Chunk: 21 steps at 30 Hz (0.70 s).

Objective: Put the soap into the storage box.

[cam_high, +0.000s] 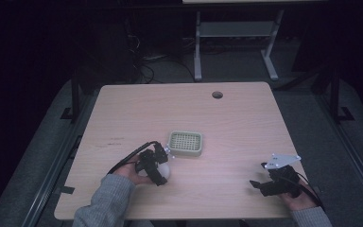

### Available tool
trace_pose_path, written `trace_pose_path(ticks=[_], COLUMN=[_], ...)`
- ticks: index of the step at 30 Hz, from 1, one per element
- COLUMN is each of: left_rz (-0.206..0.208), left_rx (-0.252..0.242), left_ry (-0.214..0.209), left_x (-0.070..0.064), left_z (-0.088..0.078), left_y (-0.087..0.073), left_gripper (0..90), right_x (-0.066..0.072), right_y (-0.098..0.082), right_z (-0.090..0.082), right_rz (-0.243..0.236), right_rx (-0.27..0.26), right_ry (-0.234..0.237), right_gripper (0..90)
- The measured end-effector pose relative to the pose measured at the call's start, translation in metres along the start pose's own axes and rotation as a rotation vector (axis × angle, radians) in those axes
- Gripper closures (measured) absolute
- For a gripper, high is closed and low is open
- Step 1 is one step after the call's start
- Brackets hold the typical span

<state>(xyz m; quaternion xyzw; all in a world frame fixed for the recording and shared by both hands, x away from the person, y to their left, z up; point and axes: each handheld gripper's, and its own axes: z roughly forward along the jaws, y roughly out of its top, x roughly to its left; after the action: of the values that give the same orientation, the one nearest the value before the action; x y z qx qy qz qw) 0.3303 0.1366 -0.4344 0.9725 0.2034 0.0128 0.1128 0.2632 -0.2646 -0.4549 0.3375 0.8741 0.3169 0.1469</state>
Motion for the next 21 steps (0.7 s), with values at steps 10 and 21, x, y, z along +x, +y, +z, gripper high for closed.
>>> trace_pose_path(ticks=[10, 21], left_rz=[0.005, -0.011], left_rx=[-0.002, -0.011], left_ry=[0.002, 0.007], left_x=[-0.0014, -0.0012], left_z=[-0.0037, -0.0087], left_y=[-0.0006, -0.0015], left_gripper=[22.7, 22.7], right_x=[0.0002, -0.0015], right_y=[0.0003, -0.0002], right_z=[0.0004, 0.0008], right_rz=[-0.006, -0.001], right_rx=[-0.003, -0.003], right_ry=[-0.002, -0.002], right_gripper=[20.5, 20.5])
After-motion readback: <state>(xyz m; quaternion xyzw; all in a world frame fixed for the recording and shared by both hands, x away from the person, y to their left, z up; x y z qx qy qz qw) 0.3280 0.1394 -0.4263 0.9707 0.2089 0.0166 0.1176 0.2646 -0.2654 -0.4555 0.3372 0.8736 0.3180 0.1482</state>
